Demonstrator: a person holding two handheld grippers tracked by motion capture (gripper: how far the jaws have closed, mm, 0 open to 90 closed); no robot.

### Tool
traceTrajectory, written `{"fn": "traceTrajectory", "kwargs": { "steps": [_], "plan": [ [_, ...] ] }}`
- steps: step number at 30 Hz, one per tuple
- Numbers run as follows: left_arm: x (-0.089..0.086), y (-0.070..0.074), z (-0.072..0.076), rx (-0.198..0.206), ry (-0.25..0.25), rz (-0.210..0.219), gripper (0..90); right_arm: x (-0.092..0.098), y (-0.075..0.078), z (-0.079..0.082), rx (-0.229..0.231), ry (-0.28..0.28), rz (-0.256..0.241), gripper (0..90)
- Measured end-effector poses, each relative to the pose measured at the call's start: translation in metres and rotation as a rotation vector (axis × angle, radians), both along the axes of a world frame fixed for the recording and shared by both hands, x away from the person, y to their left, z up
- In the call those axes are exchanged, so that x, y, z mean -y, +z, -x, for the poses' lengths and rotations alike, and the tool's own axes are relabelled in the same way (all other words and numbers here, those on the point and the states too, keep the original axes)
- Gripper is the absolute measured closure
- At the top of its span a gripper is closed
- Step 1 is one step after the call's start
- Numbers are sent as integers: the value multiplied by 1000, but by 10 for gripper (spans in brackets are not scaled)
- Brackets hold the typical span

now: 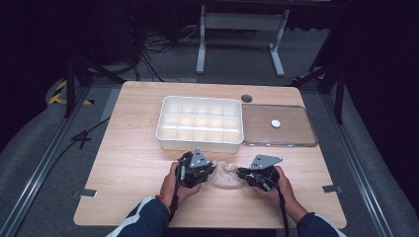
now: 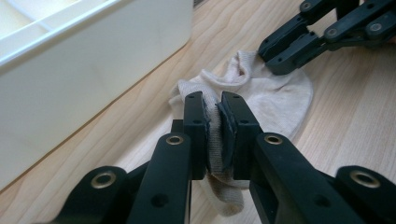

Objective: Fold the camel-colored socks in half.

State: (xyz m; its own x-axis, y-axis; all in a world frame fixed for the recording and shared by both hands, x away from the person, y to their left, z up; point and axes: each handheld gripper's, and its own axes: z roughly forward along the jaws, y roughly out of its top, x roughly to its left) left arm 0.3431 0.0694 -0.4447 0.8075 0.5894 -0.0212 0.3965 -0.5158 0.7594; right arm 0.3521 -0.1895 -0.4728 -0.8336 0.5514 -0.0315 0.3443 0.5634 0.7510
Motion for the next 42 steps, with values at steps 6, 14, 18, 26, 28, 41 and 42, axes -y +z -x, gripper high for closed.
{"fn": "traceTrajectory", "kwargs": {
  "steps": [6,14,18,26,28,41,42],
  "plan": [
    [9,0,-2,4,-20,-4,816,-1,-4,-2,-12,2,4,815],
    [20,2,-2,7,-36,9,820,-2,-4,-1,1,8,17,813],
    [28,2,-3,8,-46,10,823,-1,-4,-2,-7,12,7,812],
    [40,0,-4,6,-53,6,825,-1,-4,-2,-8,5,1,783],
    [41,0,-3,15,-55,3,825,0,-3,-2,-5,2,-5,771],
    [50,3,-2,22,-73,11,827,8,-4,-6,-30,-12,2,819],
    [53,2,-2,21,-77,8,828,7,-4,-6,-31,-7,1,821]
  ]
}}
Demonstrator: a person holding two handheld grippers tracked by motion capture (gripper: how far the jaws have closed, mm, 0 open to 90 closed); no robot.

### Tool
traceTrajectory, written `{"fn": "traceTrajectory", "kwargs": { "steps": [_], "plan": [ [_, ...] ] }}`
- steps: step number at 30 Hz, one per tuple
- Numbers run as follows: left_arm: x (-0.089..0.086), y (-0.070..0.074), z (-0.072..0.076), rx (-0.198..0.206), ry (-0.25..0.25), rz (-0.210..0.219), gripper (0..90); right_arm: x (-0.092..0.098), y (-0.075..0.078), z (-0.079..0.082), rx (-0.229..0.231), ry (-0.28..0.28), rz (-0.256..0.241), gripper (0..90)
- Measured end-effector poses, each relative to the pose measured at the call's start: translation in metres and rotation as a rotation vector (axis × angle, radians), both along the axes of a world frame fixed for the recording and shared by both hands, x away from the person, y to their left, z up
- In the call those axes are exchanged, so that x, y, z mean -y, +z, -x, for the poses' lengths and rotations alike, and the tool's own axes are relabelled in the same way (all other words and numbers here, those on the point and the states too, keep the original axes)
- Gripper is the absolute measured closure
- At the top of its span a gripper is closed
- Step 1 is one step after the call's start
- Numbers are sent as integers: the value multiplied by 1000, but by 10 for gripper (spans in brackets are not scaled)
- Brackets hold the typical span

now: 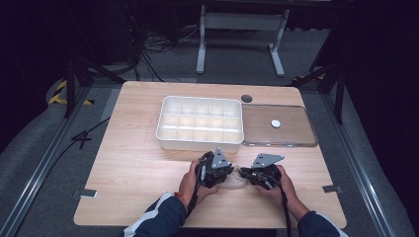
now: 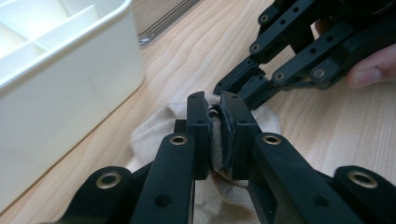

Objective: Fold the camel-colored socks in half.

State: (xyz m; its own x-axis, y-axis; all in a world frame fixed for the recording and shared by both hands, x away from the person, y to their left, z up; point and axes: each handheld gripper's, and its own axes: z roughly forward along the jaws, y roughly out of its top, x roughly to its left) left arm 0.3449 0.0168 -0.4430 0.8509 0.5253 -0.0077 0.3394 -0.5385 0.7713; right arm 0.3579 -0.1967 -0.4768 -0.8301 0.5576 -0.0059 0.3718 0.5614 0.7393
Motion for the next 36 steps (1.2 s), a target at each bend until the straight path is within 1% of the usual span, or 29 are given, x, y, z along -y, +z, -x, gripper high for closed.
{"fn": "traceTrajectory", "kwargs": {
  "steps": [2,3,4,5,7,8,9,10,11,12,15,19,22,23,24,26,27,29,30,31,32,33,35,36],
  "plan": [
    [4,-2,1,1,-7,-4,829,0,0,0,3,1,4,822],
    [7,-3,2,3,-9,-11,830,0,0,0,-3,-1,0,820],
    [9,-4,2,2,-11,-9,832,1,0,0,-8,-4,-3,814],
    [10,-6,2,-2,-11,-6,833,1,0,0,-6,-9,-6,778],
    [11,-7,2,-3,-11,-3,835,2,1,0,-4,-15,-3,763],
    [11,-8,2,-12,-7,4,835,6,5,-1,9,-21,-20,775],
    [11,-9,2,-13,-7,4,836,10,9,-1,11,-31,-33,788],
    [11,-9,2,-11,-8,7,836,12,10,-1,13,-38,-28,795],
    [12,-9,1,-8,-10,7,836,14,9,-2,10,-45,-26,803],
    [12,-9,1,-8,-12,10,836,15,7,-3,-9,-49,-21,808],
    [15,-10,2,-9,-7,12,837,12,2,-3,-34,-37,-1,831],
    [20,-9,1,0,-4,21,844,9,1,-2,-38,-29,-3,846],
    [23,-9,0,-9,4,31,846,9,0,-2,-39,-29,-9,848],
    [24,-10,0,-6,6,30,846,9,0,-2,-39,-28,-8,848],
    [25,-11,0,-11,1,31,845,9,0,-2,-38,-26,-6,848],
    [28,-12,0,-17,-6,34,825,9,0,-2,-38,-26,-6,848],
    [28,-12,0,-12,-13,32,794,9,0,-2,-39,-24,-7,847],
    [27,-9,1,-11,-6,50,740,9,0,-2,-39,-25,-8,847],
    [26,-5,1,-9,0,58,710,9,0,-2,-39,-25,-7,847],
    [22,1,1,1,0,72,668,9,0,-2,-36,-24,-5,847],
    [22,1,1,1,0,72,650,9,0,-2,-34,-23,-3,847],
    [18,7,2,8,1,92,650,9,0,-2,-34,-23,-3,847],
    [5,25,5,34,-10,133,624,9,0,-2,-34,-22,-3,847],
    [-2,32,7,41,-11,148,624,9,0,-2,-35,-23,-3,846]
  ]
}}
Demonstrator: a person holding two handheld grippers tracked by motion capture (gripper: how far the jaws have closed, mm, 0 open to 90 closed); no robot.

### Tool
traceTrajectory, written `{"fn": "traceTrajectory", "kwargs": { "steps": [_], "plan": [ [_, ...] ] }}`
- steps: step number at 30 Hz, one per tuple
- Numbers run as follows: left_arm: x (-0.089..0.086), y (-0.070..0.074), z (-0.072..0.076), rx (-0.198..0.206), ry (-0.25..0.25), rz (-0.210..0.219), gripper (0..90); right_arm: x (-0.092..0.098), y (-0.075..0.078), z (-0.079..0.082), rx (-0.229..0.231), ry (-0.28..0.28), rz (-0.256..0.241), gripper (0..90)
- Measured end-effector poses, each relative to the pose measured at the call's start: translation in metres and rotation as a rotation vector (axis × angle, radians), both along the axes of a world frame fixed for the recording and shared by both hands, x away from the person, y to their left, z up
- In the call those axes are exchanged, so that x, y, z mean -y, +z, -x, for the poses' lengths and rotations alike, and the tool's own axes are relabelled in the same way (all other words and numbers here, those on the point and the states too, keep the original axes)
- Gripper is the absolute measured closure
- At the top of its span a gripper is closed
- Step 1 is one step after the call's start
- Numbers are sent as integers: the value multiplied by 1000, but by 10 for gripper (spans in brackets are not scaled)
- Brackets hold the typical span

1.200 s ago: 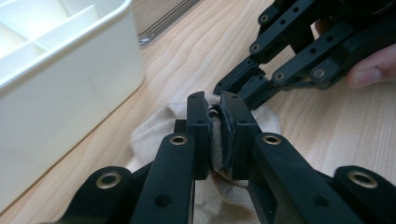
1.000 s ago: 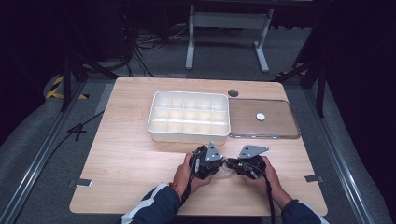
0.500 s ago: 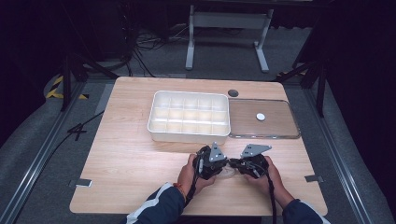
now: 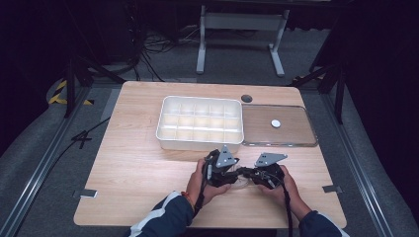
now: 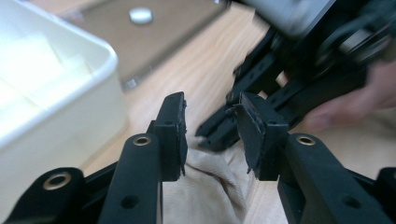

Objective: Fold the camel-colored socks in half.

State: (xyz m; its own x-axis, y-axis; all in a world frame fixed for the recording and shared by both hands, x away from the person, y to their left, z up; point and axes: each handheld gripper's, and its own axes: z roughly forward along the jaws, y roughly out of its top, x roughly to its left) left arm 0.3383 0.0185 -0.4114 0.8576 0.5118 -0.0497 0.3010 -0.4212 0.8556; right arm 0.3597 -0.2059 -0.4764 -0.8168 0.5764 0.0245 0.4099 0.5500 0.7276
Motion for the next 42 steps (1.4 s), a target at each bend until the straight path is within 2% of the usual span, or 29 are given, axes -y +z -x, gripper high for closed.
{"fn": "traceTrajectory", "kwargs": {
  "steps": [2,4,6,10,14,16,19,23,25,27,29,30,32,34,38,42],
  "plan": [
    [-13,10,2,17,4,3,634,-1,0,0,4,-1,1,847],
    [-25,13,5,5,-6,5,682,-1,0,0,6,0,6,847],
    [-34,8,6,-10,-24,-38,739,-1,0,0,6,-1,7,847],
    [-40,-17,8,-46,-52,-102,807,-1,0,1,10,-2,13,848],
    [-36,-40,7,-91,-74,-106,828,-1,0,1,10,-2,12,847],
    [-31,-45,6,-88,-94,-126,828,-1,0,1,11,-2,12,847],
    [-24,-52,5,-96,-91,-108,826,-1,0,2,13,-1,13,848],
    [-18,-61,2,-102,-86,-127,826,-2,0,2,15,2,16,828],
    [-16,-65,2,-93,-92,-154,823,-1,3,2,26,0,33,795],
    [-17,-66,2,-91,-91,-148,822,0,8,4,44,3,0,806],
    [-18,-67,1,-99,-84,-135,821,0,23,8,95,4,-61,817],
    [-18,-67,1,-99,-84,-135,820,0,23,8,95,4,-61,817],
    [-18,-67,1,-98,-83,-143,821,-4,35,14,130,31,-117,823],
    [-18,-67,1,-96,-80,-146,820,-15,40,21,155,73,-134,823],
    [-17,-68,1,-88,-72,-141,821,-32,36,26,169,128,-88,823],
    [-18,-68,2,-92,-73,-142,819,-36,23,21,129,135,-28,816]
  ]
}}
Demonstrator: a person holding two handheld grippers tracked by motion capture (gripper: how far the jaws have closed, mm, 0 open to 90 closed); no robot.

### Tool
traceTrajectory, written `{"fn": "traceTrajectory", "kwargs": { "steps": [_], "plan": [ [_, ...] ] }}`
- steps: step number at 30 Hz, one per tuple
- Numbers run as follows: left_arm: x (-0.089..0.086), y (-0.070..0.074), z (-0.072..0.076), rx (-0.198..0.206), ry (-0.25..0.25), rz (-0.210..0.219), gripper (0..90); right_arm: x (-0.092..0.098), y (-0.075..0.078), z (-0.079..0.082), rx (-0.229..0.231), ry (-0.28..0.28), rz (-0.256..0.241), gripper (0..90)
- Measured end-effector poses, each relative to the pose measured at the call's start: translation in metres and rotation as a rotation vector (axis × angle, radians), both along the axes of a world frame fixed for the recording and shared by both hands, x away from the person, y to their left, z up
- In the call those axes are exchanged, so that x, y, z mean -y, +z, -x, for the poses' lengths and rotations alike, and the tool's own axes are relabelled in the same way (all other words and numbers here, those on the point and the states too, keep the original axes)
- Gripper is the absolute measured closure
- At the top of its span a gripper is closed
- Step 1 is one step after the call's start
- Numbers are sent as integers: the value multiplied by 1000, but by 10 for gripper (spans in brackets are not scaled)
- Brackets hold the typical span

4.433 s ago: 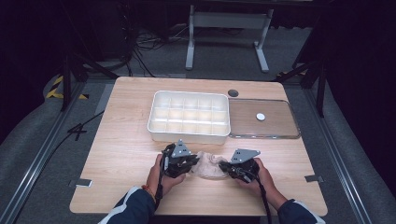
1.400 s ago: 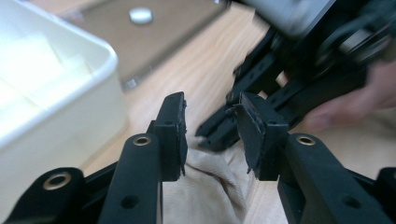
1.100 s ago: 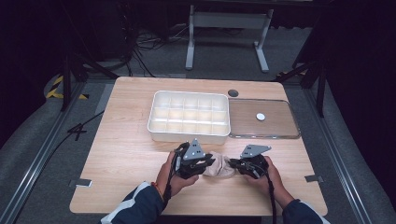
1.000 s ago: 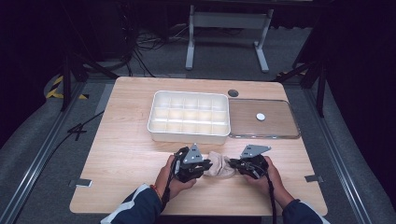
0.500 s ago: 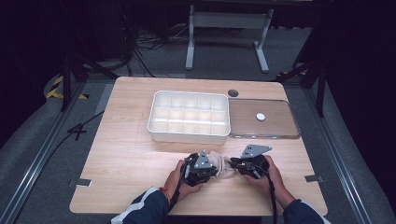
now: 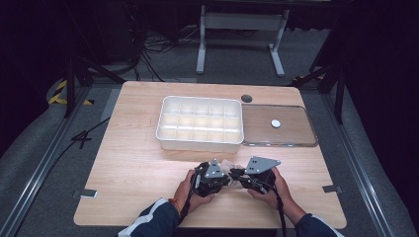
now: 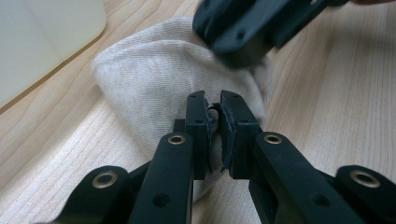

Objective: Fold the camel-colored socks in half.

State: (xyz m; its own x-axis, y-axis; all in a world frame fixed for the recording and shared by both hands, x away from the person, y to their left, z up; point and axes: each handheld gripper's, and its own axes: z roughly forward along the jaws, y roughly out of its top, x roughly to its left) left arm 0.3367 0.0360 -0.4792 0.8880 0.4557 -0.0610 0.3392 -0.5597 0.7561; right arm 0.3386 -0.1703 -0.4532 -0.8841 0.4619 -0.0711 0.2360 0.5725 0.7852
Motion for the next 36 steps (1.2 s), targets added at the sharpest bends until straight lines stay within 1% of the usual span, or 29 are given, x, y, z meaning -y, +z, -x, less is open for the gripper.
{"fn": "traceTrajectory", "kwargs": {
  "steps": [3,4,5,6,8,10,12,13,15,16,17,19,21,23,24,25,26,27,29,30,31,32,33,34,35,36],
  "plan": [
    [-1,0,0,-3,0,-1,818,4,-10,-5,-25,-18,65,811],
    [-1,0,0,1,-3,-2,818,6,-13,-7,-33,-23,72,812],
    [-2,0,0,5,-11,-8,817,8,-15,-8,-41,-29,68,811],
    [-1,0,1,6,-9,-4,816,10,-15,-9,-44,-30,66,810],
    [-3,1,1,8,-8,-9,808,12,-16,-10,-40,-28,85,807],
    [-5,3,1,9,-1,-8,762,13,-17,-11,-51,-27,78,807],
    [-14,10,2,21,18,27,710,13,-18,-12,-56,-31,71,808],
    [-14,10,2,21,18,27,693,13,-18,-12,-56,-31,71,808],
    [-23,16,1,29,48,37,683,13,-19,-11,-57,-31,67,808],
    [-25,17,1,27,60,40,667,13,-19,-11,-58,-32,66,808],
    [-28,17,0,15,76,45,654,13,-19,-12,-57,-32,65,808],
    [-29,12,-4,-29,94,47,611,13,-19,-12,-60,-31,64,808],
    [-26,5,-6,-64,93,28,566,13,-19,-11,-52,-32,69,808],
    [-20,1,-5,-66,89,11,528,12,-19,-10,-47,-33,75,809],
    [-18,0,-5,-52,88,-12,517,12,-19,-10,-43,-32,77,808],
    [-17,-1,-6,-53,89,-11,501,12,-19,-10,-40,-28,78,809],
    [-17,-1,-6,-55,102,-15,490,12,-19,-10,-40,-28,80,807],
    [-17,-1,-7,-65,108,-10,467,12,-19,-10,-37,-30,82,803],
    [-17,-1,-8,-77,107,-14,455,11,-18,-9,-43,-40,82,773],
    [-16,-1,-8,-74,109,-18,456,12,-16,-10,-59,-48,69,744],
    [-16,-1,-8,-74,109,-18,459,12,-14,-11,-66,-57,48,738],
    [-13,-1,-6,-48,111,-42,463,13,-11,-10,-58,-63,21,742],
    [-13,-1,-6,-48,111,-42,465,13,-11,-10,-58,-63,21,742],
    [-12,-1,-6,-37,103,-55,465,14,-8,-10,-42,-66,8,755],
    [-12,-1,-5,-27,102,-69,474,13,-6,-8,-22,-58,8,768],
    [-11,-1,-4,-10,108,-76,505,9,-7,-6,-10,-42,39,771]
  ]
}}
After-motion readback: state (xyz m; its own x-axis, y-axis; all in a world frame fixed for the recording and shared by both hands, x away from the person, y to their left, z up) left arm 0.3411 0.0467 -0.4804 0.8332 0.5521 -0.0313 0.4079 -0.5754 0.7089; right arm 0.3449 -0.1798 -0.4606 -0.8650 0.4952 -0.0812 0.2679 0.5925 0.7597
